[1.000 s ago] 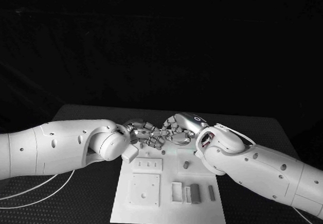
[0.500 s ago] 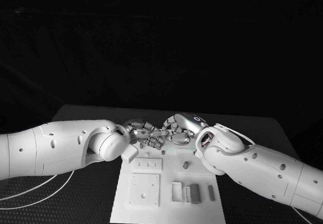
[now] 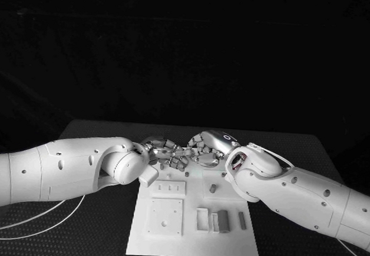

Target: Assemble the parts on the task board

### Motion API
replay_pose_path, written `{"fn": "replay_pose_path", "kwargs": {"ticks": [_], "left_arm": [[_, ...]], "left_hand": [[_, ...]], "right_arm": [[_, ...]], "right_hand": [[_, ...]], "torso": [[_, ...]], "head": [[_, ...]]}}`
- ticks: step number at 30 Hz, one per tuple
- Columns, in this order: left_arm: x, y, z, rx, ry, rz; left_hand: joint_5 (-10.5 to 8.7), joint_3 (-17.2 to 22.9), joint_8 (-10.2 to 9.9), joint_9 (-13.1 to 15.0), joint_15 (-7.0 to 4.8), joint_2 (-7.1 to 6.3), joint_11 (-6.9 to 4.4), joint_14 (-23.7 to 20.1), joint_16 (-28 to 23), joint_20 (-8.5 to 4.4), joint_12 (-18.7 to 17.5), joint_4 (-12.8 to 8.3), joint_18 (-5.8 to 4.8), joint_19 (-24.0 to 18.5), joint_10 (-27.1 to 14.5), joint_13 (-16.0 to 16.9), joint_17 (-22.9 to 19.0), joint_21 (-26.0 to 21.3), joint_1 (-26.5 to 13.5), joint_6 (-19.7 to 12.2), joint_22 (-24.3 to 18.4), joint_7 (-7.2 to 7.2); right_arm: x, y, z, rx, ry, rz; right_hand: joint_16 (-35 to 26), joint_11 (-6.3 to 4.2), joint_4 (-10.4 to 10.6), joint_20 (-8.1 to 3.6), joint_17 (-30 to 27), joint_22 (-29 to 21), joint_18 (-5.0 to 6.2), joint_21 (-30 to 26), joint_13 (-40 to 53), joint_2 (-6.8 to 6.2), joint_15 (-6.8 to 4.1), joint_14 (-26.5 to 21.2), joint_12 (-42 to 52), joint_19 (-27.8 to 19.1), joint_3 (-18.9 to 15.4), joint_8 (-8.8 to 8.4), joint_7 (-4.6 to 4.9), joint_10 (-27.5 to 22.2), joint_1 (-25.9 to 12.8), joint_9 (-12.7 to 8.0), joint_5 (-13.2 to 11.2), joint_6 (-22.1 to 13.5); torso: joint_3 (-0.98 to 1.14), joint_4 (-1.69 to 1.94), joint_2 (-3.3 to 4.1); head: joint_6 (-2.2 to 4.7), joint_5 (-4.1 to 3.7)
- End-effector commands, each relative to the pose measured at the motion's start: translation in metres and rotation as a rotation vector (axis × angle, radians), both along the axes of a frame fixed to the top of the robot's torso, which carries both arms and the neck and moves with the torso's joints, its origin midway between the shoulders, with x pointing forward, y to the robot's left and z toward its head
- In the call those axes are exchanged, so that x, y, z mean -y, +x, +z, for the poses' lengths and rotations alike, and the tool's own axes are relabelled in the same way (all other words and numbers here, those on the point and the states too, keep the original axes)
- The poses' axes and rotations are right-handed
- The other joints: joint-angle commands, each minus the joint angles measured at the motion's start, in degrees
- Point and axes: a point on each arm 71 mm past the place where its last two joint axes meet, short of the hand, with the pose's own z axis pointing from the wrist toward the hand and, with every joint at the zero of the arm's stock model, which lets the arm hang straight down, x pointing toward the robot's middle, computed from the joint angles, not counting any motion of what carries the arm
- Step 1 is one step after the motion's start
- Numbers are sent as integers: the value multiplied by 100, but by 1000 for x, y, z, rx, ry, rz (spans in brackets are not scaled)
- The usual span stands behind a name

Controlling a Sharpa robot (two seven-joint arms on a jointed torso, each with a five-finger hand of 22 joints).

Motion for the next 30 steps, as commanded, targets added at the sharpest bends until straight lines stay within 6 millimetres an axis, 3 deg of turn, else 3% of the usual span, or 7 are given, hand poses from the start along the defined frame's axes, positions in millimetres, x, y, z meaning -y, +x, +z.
{"fn": "replay_pose_path", "kwargs": {"ticks": [1,24,30], "left_arm": [[-5,5,6,39,-14,31],[-6,4,6,37,7,20],[-10,6,6,60,44,28]], "left_hand": [[29,0,13,8,1,43,0,41,10,-34,1,28,24,0,54,9,10,-19,-16,78,11,-17],[36,25,41,26,-34,65,-34,94,47,-66,16,-6,23,31,126,45,67,-8,75,146,47,-56],[58,51,99,72,-91,54,-93,196,156,-115,75,3,21,108,258,108,127,41,106,272,107,-95]], "right_arm": [[0,-4,-6,-21,-18,15],[5,-2,-6,-16,-1,-13],[11,1,-6,-16,14,-37]], "right_hand": [[-31,10,-3,-30,-8,77,248,-6,-9,34,-39,-4,-40,4,23,64,127,41,-6,96,19,184],[-59,18,7,-27,-19,69,248,-23,-22,-21,-35,-5,-64,10,5,28,137,33,-55,88,19,144],[-109,54,40,2,-38,49,248,-65,-39,-196,-5,-29,-119,12,-64,-79,177,-38,-242,53,19,-14]], "torso": [[-2,-4,-1],[-3,1,0],[-5,0,-1]], "head": [[-1,5],[4,2],[4,8]]}}
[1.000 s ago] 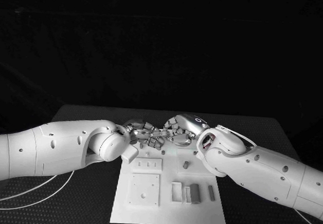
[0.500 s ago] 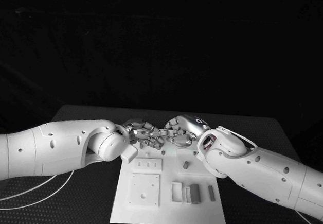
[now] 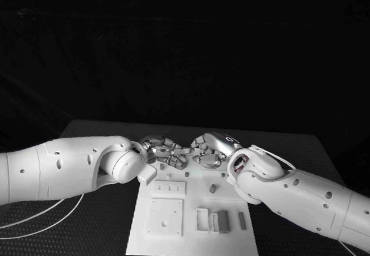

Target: Assemble the parts on the task board

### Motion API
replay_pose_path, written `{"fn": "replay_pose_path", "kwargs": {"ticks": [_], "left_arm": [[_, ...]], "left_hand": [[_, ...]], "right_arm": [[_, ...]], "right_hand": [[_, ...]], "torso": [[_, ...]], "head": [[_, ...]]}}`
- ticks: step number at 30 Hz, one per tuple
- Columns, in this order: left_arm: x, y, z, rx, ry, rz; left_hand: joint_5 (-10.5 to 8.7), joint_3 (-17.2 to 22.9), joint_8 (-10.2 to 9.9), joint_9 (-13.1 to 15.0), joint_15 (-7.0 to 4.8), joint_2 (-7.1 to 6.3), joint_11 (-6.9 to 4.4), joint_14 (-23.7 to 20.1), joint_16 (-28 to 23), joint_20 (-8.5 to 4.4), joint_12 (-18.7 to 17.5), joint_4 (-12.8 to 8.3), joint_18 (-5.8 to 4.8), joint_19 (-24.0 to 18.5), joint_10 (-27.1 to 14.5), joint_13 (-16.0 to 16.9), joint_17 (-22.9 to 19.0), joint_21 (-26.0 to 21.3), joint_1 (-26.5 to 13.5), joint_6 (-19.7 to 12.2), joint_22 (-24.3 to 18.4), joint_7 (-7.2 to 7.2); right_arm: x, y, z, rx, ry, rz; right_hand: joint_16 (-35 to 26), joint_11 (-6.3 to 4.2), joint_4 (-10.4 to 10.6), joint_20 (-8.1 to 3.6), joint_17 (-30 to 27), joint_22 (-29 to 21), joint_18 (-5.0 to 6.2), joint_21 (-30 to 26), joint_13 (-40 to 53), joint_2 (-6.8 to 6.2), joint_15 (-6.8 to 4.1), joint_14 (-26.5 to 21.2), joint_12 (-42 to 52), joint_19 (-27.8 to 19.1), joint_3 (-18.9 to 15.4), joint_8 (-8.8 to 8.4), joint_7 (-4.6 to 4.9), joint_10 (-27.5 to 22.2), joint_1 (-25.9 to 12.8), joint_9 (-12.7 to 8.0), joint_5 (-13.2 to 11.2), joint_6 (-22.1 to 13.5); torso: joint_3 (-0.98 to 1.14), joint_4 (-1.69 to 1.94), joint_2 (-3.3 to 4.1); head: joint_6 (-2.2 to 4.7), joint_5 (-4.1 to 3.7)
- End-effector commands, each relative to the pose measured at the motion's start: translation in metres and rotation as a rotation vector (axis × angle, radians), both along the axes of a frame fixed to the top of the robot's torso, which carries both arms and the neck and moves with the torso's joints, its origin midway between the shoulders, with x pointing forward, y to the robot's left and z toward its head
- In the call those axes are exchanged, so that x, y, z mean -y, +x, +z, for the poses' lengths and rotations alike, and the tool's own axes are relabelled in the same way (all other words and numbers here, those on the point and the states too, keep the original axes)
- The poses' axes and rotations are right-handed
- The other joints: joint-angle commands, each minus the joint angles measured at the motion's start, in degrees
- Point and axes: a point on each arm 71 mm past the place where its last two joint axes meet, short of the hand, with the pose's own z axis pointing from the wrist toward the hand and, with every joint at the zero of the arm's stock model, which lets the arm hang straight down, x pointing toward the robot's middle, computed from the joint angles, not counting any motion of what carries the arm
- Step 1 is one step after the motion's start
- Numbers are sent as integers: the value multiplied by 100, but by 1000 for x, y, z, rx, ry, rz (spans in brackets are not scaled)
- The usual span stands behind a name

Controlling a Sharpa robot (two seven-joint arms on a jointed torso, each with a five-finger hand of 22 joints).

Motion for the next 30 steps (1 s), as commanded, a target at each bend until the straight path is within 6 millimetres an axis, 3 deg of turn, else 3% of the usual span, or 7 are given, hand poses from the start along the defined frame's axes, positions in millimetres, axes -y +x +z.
{"fn": "replay_pose_path", "kwargs": {"ticks": [1,6,13,18,23,30], "left_arm": [[-4,3,3,50,41,14],[-7,5,3,72,87,14],[-13,7,1,82,151,0],[-16,6,-3,65,275,-52],[-15,5,-7,54,397,-96],[-12,3,-9,54,514,-142]], "left_hand": [[40,45,84,76,-16,-7,-19,37,58,-41,35,11,21,35,58,32,21,51,60,193,30,-134],[90,71,119,151,-56,0,-60,69,177,-90,80,9,13,83,128,122,56,103,64,259,111,-168],[315,93,165,288,-105,-29,-107,107,344,-140,146,8,7,139,198,260,97,175,49,311,224,-202],[637,96,199,415,-139,-78,-143,111,502,-176,209,9,4,161,237,389,122,238,5,349,334,-231],[1092,65,233,556,-180,-142,-185,119,684,-216,304,-9,9,188,269,537,141,314,-60,392,461,-267],[1598,67,345,835,-285,-258,-294,206,1092,-314,578,-2,29,297,371,810,153,519,-250,549,731,-368]], "right_arm": [[3,1,0,-4,17,-16],[13,5,-1,-8,28,-43],[35,10,-2,-2,34,-90],[50,12,-1,11,34,-120],[62,15,3,21,38,-147],[69,21,11,28,59,-173]], "right_hand": [[-33,52,17,-12,-10,44,248,-48,-18,-75,5,-30,-47,-6,-50,-63,120,-41,-131,-35,20,12],[-74,89,42,4,-21,26,248,-90,-143,-183,42,-64,-208,-10,-138,-142,163,-100,-301,-56,16,-119],[-100,101,25,8,-28,16,248,-124,-211,-186,54,-89,-275,-21,-161,-161,176,-108,-318,-52,19,-149],[-102,96,0,4,-27,16,248,-132,-235,-176,49,-87,-289,-17,-157,-154,170,-94,-283,-43,19,-135],[-103,93,-10,2,-27,16,248,-135,-246,-172,46,-85,-295,-14,-154,-152,168,-87,-259,-38,19,-130],[-104,90,-16,0,-26,18,248,-139,-260,-166,43,-83,-301,-12,-151,-152,165,-79,-229,-34,19,-127]], "torso": [[2,-2,0],[7,-10,0],[15,-16,-1],[17,-16,1],[15,-17,-1],[19,-9,-1]], "head": [[1,7],[-6,13],[-16,30],[-27,31],[-44,35],[-76,32]]}}
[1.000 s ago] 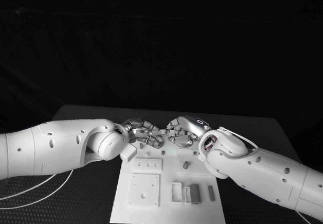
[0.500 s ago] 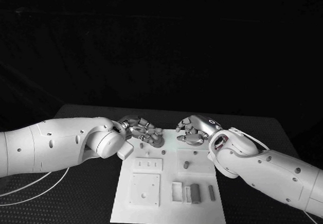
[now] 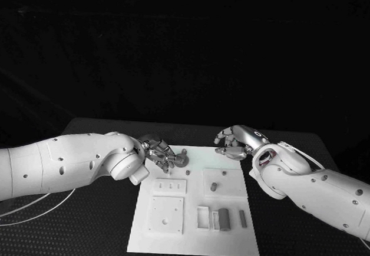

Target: Assemble the parts on the task board

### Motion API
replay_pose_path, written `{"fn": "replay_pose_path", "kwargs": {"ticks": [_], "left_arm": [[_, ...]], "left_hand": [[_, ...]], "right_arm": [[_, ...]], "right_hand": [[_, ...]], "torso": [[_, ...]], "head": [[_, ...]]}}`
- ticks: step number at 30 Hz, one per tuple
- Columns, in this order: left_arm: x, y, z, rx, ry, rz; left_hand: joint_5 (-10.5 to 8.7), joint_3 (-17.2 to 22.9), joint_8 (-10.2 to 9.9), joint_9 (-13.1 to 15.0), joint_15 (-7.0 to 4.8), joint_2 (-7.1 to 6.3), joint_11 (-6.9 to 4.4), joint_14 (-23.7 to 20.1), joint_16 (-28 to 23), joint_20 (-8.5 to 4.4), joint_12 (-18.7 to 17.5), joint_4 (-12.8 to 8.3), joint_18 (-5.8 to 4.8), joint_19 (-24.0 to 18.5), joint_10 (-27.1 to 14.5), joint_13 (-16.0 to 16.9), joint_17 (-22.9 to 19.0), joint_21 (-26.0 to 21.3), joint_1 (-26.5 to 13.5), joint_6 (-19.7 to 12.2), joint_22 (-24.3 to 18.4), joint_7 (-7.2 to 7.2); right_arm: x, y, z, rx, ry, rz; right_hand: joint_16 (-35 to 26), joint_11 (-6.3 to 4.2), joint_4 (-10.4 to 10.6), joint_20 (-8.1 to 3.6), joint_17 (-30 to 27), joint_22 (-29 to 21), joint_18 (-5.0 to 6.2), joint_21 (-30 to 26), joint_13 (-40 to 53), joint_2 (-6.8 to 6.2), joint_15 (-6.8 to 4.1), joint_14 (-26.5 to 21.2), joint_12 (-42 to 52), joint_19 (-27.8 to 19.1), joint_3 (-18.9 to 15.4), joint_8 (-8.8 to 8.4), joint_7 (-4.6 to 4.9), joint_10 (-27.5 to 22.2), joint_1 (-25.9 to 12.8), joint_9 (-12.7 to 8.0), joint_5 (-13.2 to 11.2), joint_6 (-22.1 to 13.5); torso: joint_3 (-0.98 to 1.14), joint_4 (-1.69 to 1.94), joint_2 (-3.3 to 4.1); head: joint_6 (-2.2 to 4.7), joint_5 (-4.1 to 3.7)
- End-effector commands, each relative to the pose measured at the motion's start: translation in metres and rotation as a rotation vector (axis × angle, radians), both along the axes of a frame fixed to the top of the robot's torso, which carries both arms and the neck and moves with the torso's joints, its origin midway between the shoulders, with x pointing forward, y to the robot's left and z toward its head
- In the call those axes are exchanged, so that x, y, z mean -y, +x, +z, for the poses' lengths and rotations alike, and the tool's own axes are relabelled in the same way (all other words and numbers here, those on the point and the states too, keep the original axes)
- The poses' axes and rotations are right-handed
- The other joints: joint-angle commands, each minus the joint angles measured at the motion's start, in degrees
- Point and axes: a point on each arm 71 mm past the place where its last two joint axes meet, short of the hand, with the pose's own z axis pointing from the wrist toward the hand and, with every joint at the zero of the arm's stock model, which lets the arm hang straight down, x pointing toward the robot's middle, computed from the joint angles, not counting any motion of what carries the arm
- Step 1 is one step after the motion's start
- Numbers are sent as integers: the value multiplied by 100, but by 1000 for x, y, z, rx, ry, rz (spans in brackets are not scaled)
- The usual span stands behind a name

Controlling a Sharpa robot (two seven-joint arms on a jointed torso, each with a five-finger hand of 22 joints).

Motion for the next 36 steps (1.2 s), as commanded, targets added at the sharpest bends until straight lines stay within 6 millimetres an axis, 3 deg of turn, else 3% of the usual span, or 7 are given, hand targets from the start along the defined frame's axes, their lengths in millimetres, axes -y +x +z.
{"fn": "replay_pose_path", "kwargs": {"ticks": [1,9,14,18,26,33,36], "left_arm": [[2,-2,-2,-4,142,-56],[13,-4,-4,-14,242,-104],[18,-6,-5,-25,335,-165],[21,-6,-6,-24,370,-183],[25,-3,-4,34,446,-209],[26,-1,-3,87,537,-252],[26,0,-3,100,559,-261]], "left_hand": [[131,17,355,899,-48,-20,-38,-1,165,-48,118,-17,31,26,36,109,6,80,-100,500,109,-465],[300,149,516,1246,-153,-107,-147,37,660,-152,498,-45,46,109,68,421,-52,313,-332,622,431,-567],[178,193,563,1359,-177,-111,-176,43,815,-178,607,-45,51,126,68,502,-102,369,-442,660,523,-601],[219,234,587,1424,-195,-135,-197,56,913,-195,673,-68,55,150,82,545,-140,405,-481,691,577,-621],[110,284,666,1581,-239,-153,-249,89,1143,-237,832,-83,64,204,121,636,-223,490,-629,760,701,-675],[94,331,720,1676,-270,-163,-285,117,1295,-267,931,-112,72,250,155,683,-286,547,-701,815,781,-715],[91,353,747,1721,-286,-149,-305,136,1373,-283,982,-126,76,279,180,704,-313,578,-744,847,822,-736]], "right_arm": [[3,2,4,7,23,-14],[8,6,12,18,43,-31],[22,12,23,39,59,-67],[24,12,27,40,71,-74],[22,12,30,41,86,-72],[24,12,31,40,96,-80],[24,12,32,37,99,-80]], "right_hand": [[-35,12,-30,-3,-6,18,247,-34,-10,31,-8,-29,-21,-10,5,-2,18,0,26,5,19,21],[-37,11,-33,-4,-6,19,247,-38,-20,38,-9,-29,-25,-10,9,-2,17,3,50,9,20,23],[-38,11,-33,-4,-6,20,247,-40,-24,40,-9,-30,-27,-11,9,-3,17,4,56,9,20,21],[-40,10,-36,-4,-7,20,247,-42,-28,39,-10,-31,-30,-13,10,-4,17,5,69,10,20,20],[-42,11,-38,-4,-7,22,247,-44,-33,35,-10,-33,-33,-14,9,-7,18,5,79,11,19,16],[-44,12,-37,-3,-7,23,247,-47,-39,29,-9,-34,-36,-15,4,-11,19,5,84,11,19,10],[-45,12,-37,-3,-7,23,247,-48,-41,31,-9,-35,-37,-16,4,-12,19,5,90,11,20,9]], "torso": [[1,7,0],[-7,17,3],[-6,30,4],[-18,7,-3],[2,25,-5],[-8,37,-10],[0,44,-15]], "head": [[-23,-5],[-85,3],[-136,6],[-165,10],[-195,12],[-221,46],[-218,43]]}}
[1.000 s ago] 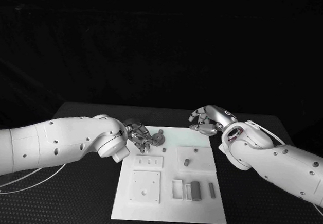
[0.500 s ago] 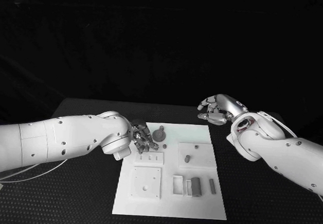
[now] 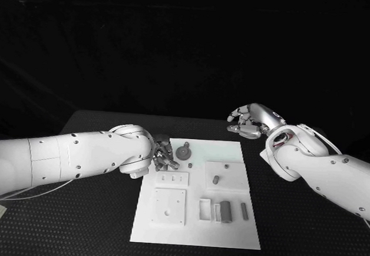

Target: Assemble the parts on the task board

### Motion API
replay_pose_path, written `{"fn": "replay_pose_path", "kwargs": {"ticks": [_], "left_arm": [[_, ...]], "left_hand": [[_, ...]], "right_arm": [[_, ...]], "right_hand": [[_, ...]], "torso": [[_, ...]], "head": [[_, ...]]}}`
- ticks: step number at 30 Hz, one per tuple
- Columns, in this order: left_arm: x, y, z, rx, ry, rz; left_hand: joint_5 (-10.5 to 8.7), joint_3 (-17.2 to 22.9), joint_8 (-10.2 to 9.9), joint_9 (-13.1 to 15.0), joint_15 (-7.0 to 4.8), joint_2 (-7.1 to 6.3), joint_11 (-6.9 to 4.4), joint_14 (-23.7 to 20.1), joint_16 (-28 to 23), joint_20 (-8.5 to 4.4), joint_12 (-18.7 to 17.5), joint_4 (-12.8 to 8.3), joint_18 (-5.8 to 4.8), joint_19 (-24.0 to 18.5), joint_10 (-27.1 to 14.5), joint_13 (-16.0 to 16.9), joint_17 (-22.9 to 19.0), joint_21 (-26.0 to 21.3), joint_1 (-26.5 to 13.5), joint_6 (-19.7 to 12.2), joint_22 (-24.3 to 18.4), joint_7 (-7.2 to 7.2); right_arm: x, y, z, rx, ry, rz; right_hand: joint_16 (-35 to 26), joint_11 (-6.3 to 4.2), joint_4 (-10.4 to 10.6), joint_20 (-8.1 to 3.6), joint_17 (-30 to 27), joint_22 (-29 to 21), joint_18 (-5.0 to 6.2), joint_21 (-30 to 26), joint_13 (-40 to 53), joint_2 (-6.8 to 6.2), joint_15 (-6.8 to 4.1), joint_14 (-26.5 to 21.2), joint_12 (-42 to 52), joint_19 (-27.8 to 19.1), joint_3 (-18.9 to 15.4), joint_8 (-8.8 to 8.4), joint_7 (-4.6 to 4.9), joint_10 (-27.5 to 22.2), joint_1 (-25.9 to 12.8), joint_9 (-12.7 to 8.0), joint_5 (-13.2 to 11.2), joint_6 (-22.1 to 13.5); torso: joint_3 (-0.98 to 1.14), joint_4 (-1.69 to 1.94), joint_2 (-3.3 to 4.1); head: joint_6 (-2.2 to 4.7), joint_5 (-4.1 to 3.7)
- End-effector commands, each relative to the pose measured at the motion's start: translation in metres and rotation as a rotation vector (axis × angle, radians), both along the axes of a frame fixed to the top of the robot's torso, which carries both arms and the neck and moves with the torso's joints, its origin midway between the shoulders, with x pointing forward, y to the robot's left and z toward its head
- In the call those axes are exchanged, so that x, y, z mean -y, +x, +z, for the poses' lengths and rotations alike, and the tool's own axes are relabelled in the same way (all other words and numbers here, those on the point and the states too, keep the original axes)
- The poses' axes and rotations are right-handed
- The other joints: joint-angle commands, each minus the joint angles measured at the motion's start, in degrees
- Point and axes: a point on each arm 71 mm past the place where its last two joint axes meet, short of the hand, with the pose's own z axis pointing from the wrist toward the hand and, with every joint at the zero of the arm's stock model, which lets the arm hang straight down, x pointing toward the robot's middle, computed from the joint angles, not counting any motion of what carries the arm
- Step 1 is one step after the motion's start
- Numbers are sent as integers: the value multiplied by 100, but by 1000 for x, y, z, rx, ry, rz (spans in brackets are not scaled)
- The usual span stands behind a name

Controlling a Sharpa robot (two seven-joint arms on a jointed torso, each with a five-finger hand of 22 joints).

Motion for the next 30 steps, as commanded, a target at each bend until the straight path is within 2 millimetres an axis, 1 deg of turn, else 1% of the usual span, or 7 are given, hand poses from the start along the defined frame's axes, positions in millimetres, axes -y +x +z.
{"fn": "replay_pose_path", "kwargs": {"ticks": [1,15,17,20,21,22,30], "left_arm": [[0,2,1,30,81,-48],[3,3,-13,10,119,-60],[4,2,-15,6,120,-64],[4,2,-15,1,123,-68],[4,2,-16,1,124,-67],[4,2,-16,-1,125,-67],[7,0,-20,-16,130,-79]], "left_hand": [[-28,46,229,1730,-35,33,-48,4,61,-23,57,0,79,17,10,16,-16,45,-44,742,27,-652],[10,136,279,1856,-63,135,-81,2,257,-52,178,-114,84,35,27,66,-96,101,-172,778,133,-688],[-258,387,287,1932,-76,156,-89,-33,362,-58,238,-213,82,21,9,86,-162,108,-310,773,183,-698],[-264,1068,251,2088,-76,139,-98,-108,605,-88,348,-984,88,12,-37,90,-389,116,-1129,776,307,-709],[-302,2503,139,2253,-76,537,-70,-173,938,6,472,-2839,-30,141,-43,26,-799,128,-3591,858,452,-681],[-305,2696,139,2267,-83,402,-98,-147,973,-85,490,-2966,51,182,-9,12,-850,135,-3625,902,468,-707],[-470,2874,103,2293,-88,519,-92,-166,1027,-83,495,-3041,43,185,-12,-23,-947,118,-3828,904,498,-699]], "right_arm": [[-1,0,1,-3,15,-1],[-2,0,1,-8,23,-2],[-2,0,1,-10,25,-2],[-2,0,1,-11,24,-3],[-2,0,1,-12,24,-3],[-2,0,1,-12,24,-2],[-2,0,1,-12,24,-2]], "right_hand": [[-22,13,-37,-4,-7,23,247,-26,-9,9,-13,-35,-38,-15,4,-12,43,5,68,7,23,9],[-24,13,-40,-4,-7,25,247,-29,-15,10,-13,-37,-42,-17,2,-13,43,4,83,9,23,10],[-25,13,-39,-3,-7,25,247,-29,-16,11,-13,-37,-42,-18,2,-13,43,4,83,9,23,10],[-25,13,-38,-3,-7,25,247,-30,-17,14,-13,-38,-43,-18,1,-13,43,3,85,10,23,11],[-25,13,-38,-3,-7,25,247,-30,-18,15,-13,-38,-43,-18,1,-13,43,3,86,10,23,11],[-25,13,-38,-3,-7,25,247,-30,-18,15,-13,-38,-44,-18,1,-13,43,3,86,10,23,11],[-27,13,-40,-3,-7,26,247,-32,-22,20,-13,-39,-45,-19,1,-13,43,3,94,12,23,12]], "torso": [[5,4,-3],[-9,-10,8],[-7,-9,7],[-4,-4,5],[-5,-4,5],[-8,-1,3],[-3,0,0]], "head": [[12,9],[-28,-22],[-35,-20],[-49,-25],[-54,-28],[-58,-29],[-75,-5]]}}
